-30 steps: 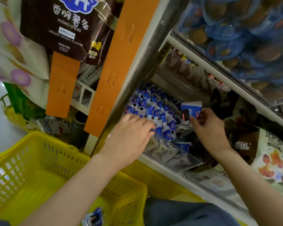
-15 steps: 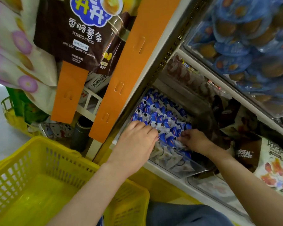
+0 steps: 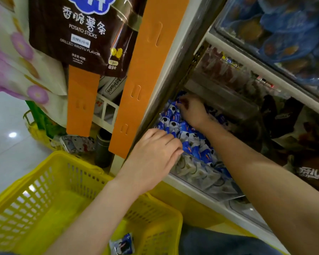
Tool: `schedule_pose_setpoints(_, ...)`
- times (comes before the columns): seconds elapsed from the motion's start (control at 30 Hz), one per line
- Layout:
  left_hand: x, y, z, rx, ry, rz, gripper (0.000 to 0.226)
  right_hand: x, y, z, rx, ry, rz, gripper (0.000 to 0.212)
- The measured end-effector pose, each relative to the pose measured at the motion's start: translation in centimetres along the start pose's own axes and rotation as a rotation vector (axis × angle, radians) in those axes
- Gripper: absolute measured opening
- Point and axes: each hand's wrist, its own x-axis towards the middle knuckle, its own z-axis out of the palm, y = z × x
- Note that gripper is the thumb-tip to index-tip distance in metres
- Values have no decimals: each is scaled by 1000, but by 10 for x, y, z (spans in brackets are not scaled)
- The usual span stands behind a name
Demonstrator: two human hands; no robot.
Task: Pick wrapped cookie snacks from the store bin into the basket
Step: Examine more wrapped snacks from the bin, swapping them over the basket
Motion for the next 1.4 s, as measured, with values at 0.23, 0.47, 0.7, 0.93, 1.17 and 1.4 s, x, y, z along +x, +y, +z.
schedule_pose_setpoints(0.23,2,-1,0,16,-5,16,34,31,1,10,-148,-82,75,19)
schedule_pose_setpoints(0.47,1,0,-1,-5,-33,11,32,22,-3,-8,48,137,94,20)
schedule_pose_setpoints(0.7,-18,22,-5,-444,186,-199,23,-44,-13,-39,256,389,-161,14)
schedule_pose_setpoints(0.93,-39,26,-19,-1131,-34,-742,35,-136,-34,-32,454,408,-386,9)
schedule_pose_setpoints(1.17,-71,18,-29,-1169,110,-800,15,-194,-60,7,850,-3,-225,18)
schedule_pose_setpoints(1.4,-98,14,-29,-861,19,-727,31,-207,-70,36,1023,-289,95,16)
